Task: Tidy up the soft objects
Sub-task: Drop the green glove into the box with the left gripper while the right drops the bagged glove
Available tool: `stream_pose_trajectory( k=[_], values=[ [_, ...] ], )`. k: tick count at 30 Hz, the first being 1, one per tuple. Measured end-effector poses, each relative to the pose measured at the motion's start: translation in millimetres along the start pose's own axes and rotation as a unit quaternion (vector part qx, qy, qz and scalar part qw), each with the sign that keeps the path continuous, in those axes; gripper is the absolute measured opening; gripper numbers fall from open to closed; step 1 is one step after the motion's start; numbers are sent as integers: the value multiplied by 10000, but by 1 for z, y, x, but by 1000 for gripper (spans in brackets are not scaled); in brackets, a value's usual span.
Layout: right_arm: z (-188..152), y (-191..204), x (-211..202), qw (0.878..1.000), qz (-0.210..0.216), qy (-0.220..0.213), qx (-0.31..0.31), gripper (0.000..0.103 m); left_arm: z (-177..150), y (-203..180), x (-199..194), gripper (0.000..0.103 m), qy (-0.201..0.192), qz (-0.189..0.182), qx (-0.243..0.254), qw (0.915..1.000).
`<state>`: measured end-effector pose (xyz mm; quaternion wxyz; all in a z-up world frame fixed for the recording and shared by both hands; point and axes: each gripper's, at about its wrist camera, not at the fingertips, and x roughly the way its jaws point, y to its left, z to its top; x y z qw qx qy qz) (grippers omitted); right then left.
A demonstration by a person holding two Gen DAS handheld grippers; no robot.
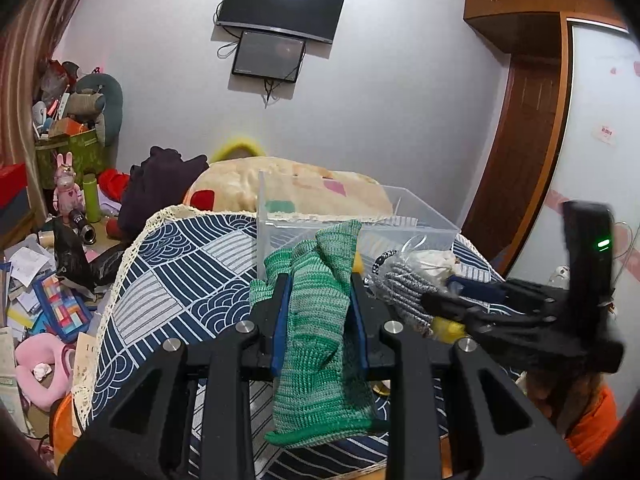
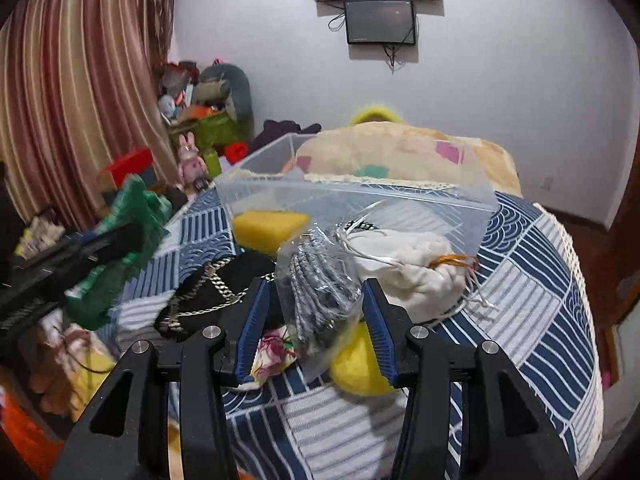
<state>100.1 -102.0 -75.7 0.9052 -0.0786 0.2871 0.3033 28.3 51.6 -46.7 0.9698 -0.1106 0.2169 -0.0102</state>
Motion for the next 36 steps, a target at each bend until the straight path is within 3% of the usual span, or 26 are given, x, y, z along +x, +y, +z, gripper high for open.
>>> stream_pose_trajectory(
  k=[6, 8, 12, 25, 36],
  values=[
    [-2, -5, 33, 9991, -57, 415, 33, 44, 3, 2, -6, 27, -98, -38, -6, 9999],
    [-3, -3, 34, 9990, -149, 413, -31, 34, 4, 2, -6, 27, -105, -38, 4, 9999],
    [-1, -6, 28, 9994, -95, 338, -17, 24, 7, 2, -2, 27, -96, -18, 19, 10000],
    [20, -25, -33, 9984, 91, -506, 227, 21, 41, -4, 13, 27, -292, -8, 206, 9994],
    [60, -51, -34, 9940, -183, -997, 409, 21, 80, -17, 40, 27, -399, 29, 510, 9979]
  ],
)
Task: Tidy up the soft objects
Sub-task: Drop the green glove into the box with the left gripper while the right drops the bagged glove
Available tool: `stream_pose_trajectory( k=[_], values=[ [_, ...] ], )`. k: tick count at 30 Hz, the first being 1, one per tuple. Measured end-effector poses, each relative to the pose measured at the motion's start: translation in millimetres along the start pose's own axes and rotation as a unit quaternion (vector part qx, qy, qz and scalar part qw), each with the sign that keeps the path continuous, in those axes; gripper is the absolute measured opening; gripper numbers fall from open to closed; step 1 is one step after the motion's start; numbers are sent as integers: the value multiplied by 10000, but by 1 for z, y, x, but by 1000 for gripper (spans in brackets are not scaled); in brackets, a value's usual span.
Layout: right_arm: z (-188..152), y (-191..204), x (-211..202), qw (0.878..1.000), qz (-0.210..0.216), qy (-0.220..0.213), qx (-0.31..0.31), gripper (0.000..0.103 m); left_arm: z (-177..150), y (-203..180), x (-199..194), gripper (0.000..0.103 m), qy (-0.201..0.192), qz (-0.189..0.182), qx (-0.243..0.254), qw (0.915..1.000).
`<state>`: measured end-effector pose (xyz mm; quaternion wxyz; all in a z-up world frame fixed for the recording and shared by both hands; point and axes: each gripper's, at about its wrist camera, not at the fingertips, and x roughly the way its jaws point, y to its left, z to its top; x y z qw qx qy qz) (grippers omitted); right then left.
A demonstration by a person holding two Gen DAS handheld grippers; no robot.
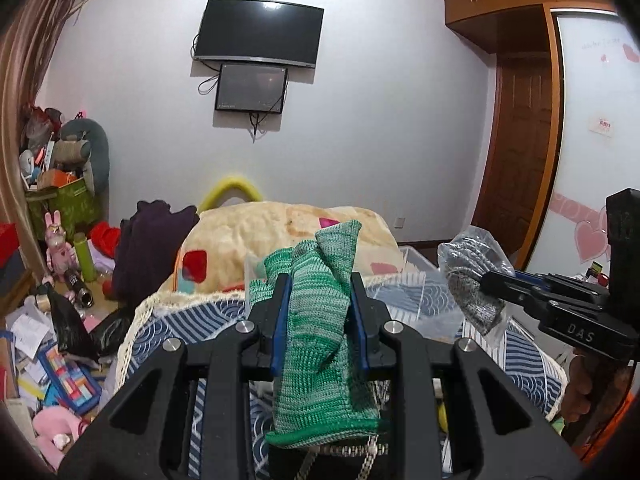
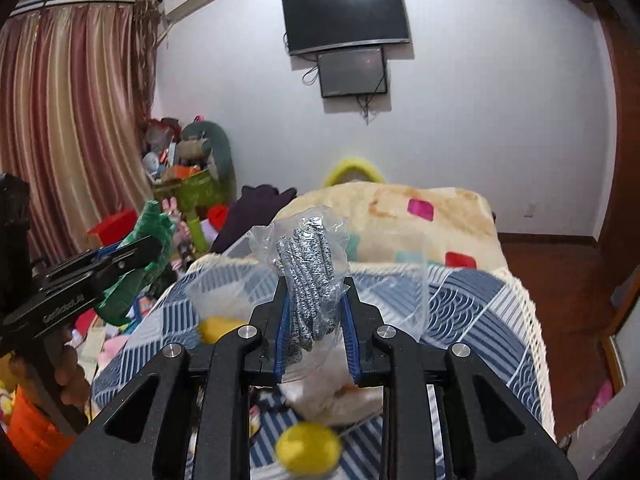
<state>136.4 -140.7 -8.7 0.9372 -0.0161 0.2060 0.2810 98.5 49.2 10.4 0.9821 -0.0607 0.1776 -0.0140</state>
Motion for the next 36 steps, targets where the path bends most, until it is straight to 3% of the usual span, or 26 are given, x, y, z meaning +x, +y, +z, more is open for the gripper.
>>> stream_pose_trajectory(
  k=[4, 11, 21, 32, 34, 36],
  values=[
    [12, -6, 7, 9999, -96, -92, 12, 21, 11, -2, 13, 27, 0, -72, 21, 10000],
    [28, -8, 21, 9996, -196, -204, -76, 21, 17, 3, 53, 27, 389, -53, 44, 9992],
    [11, -4, 71, 9984, -176, 466, -257, 21, 6, 8, 114, 27, 1219, 68, 28, 9925],
    [3, -13, 99, 9938, -299, 1035, -286, 21, -4, 1, 143, 27, 1752, 79, 267, 9841],
    [1, -13, 101, 9926, -323, 1131, -303, 22, -5, 0, 145, 32, 1805, 46, 286, 9832],
    [1, -12, 103, 9920, -316, 1184, -313, 24, -6, -2, 145, 47, 1842, 39, 322, 9824]
  ],
)
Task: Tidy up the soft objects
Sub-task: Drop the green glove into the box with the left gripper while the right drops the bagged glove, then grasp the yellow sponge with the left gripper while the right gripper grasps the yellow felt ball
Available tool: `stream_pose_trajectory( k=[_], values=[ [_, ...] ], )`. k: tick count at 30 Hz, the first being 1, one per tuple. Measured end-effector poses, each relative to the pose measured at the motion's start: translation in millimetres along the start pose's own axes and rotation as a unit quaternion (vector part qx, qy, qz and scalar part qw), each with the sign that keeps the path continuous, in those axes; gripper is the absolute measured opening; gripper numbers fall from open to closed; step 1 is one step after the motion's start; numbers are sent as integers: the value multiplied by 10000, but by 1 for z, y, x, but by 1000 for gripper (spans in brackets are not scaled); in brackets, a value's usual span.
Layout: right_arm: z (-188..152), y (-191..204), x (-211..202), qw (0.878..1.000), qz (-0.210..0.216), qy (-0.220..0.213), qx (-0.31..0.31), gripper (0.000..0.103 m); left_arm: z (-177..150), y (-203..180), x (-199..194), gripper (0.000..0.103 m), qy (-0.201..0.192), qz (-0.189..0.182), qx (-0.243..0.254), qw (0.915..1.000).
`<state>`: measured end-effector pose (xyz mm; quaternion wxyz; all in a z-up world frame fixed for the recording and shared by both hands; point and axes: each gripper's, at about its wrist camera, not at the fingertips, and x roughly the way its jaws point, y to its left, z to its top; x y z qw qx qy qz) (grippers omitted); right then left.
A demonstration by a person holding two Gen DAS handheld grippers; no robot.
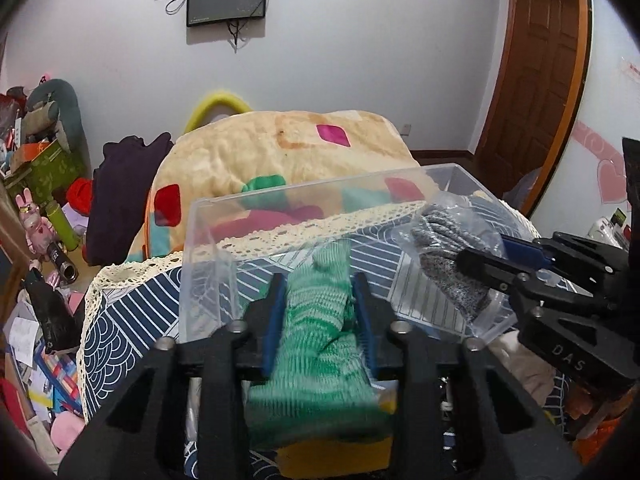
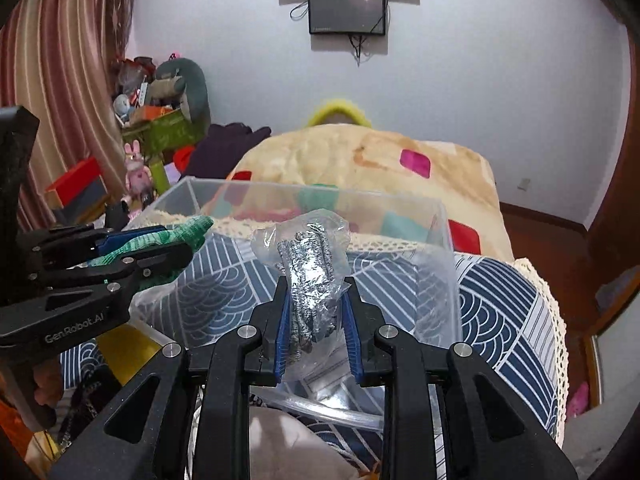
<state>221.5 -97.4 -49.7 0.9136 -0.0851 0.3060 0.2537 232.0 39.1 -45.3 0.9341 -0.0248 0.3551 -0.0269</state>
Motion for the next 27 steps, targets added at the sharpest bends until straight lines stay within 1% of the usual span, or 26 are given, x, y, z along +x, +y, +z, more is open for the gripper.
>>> stream_pose_trajectory(
  k=[1, 2, 4, 6, 8, 9, 10, 11, 12, 15, 16, 18, 20, 24, 26, 27],
  values=[
    [0, 1, -1, 10000, -8, -1, -12, 24, -1, -2, -1, 50, -13, 3, 36, 10000],
    [0, 2, -1, 10000, -17, -5, -21, 24, 0, -2, -2, 57, -43, 24, 58, 10000],
    [0, 1, -4, 10000, -2, -22, -65, 25, -2, -5, -8, 58, -149, 42, 105, 9998],
    [0, 0, -7, 10000, 45, -37, -43, 28, -1, -6, -13, 59, -210, 2, 111, 9997],
    [1, -2, -11, 9999, 50, -103, 13, 36, -1, -7, -19, 62, -245, -35, 102, 9996],
    [1, -3, -15, 9998, 51, -165, 62, 40, -2, -7, -22, 66, -260, -45, 101, 9996],
    [1, -5, -18, 9997, 61, -225, 100, 46, -2, -7, -25, 69, -289, -39, 97, 9995],
    [2, -6, -21, 9995, 69, -293, 132, 50, -2, -6, -29, 72, -338, -9, 90, 9994],
    [3, -7, -24, 9993, 61, -344, 149, 50, -3, -6, -35, 75, -408, 31, 82, 9991],
    [6, -7, -34, 9987, 56, -477, 186, 52, -4, -4, -49, 79, -575, 60, 46, 9983],
    [6, -8, -39, 9983, 72, -542, 205, 54, -5, -4, -54, 81, -621, 66, 35, 9980],
    [8, -7, -47, 9975, 62, -668, 213, 60, -4, -3, -65, 91, -744, 88, 5, 9972],
    [8, -5, -56, 9966, 32, -798, 189, 65, -5, -2, -77, 95, -900, 117, -31, 9959],
    [4, 0, -76, 9945, -59, -1042, 55, 72, -9, -2, -96, 102, -1113, 241, -26, 9935],
    [0, 2, -84, 9933, -126, -1146, -3, 78, -15, -3, -103, 103, -1158, 295, 2, 9928],
    [-1, 3, -88, 9928, -153, -1188, -24, 79, -19, -3, -106, 103, -1157, 324, -2, 9928]
  ],
)
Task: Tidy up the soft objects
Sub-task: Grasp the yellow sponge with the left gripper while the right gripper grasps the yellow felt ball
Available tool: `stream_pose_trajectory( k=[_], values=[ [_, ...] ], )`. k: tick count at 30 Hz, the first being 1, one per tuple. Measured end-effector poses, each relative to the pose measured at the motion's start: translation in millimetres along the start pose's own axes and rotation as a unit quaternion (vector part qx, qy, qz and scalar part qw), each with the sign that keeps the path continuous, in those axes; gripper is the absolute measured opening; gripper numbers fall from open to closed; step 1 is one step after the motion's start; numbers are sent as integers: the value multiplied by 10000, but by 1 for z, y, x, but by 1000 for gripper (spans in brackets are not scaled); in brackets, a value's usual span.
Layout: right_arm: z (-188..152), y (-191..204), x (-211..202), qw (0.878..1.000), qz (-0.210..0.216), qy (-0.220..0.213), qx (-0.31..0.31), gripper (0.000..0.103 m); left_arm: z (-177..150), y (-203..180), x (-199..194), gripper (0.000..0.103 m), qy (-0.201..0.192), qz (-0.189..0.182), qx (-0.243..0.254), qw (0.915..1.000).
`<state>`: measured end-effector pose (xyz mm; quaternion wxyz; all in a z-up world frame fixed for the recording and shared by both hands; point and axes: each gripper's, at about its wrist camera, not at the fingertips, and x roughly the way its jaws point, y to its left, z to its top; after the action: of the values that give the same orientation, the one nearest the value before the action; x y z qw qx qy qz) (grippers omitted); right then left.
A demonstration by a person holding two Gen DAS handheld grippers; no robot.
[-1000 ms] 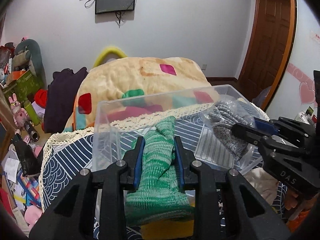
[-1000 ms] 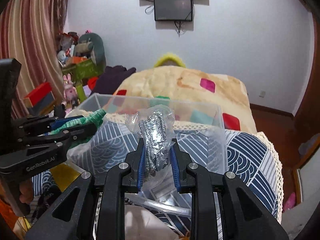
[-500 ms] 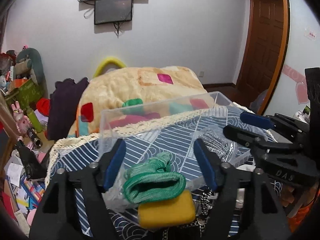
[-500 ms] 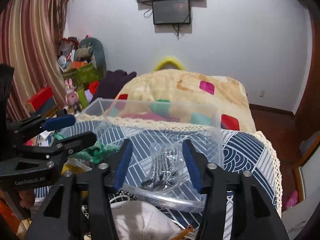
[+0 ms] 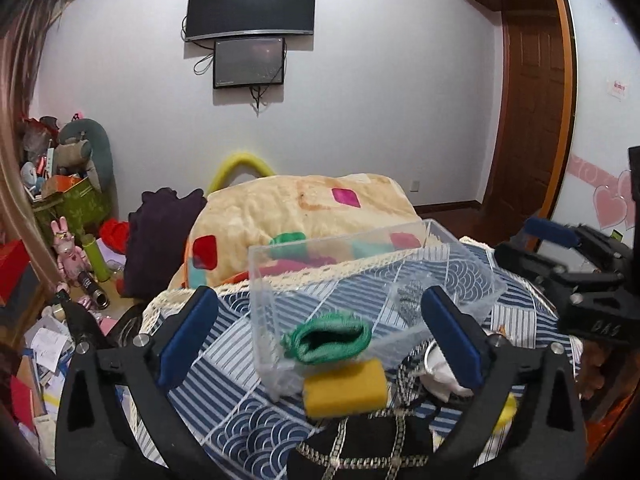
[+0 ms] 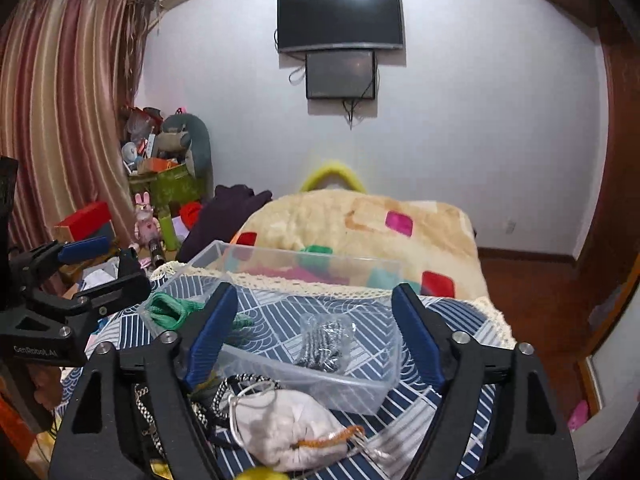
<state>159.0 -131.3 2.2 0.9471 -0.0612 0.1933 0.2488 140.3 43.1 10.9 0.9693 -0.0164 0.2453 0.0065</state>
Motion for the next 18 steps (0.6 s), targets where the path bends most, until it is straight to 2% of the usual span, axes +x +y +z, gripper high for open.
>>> stream_pose_trajectory(
  k=[7, 11, 18],
  values=[
    [-14, 3, -15, 10000, 77, -14, -10, 80, -29, 5, -4, 103, 315, -25, -119, 9994],
    [-31, 8, -13, 9998, 123, 161, -21, 80, -47, 6, 2, 103, 511, -6, -168, 9986],
    [-59, 16, -6, 9983, 236, 525, 56, 80, -76, 0, 16, 103, 886, -232, -322, 9953]
  ],
)
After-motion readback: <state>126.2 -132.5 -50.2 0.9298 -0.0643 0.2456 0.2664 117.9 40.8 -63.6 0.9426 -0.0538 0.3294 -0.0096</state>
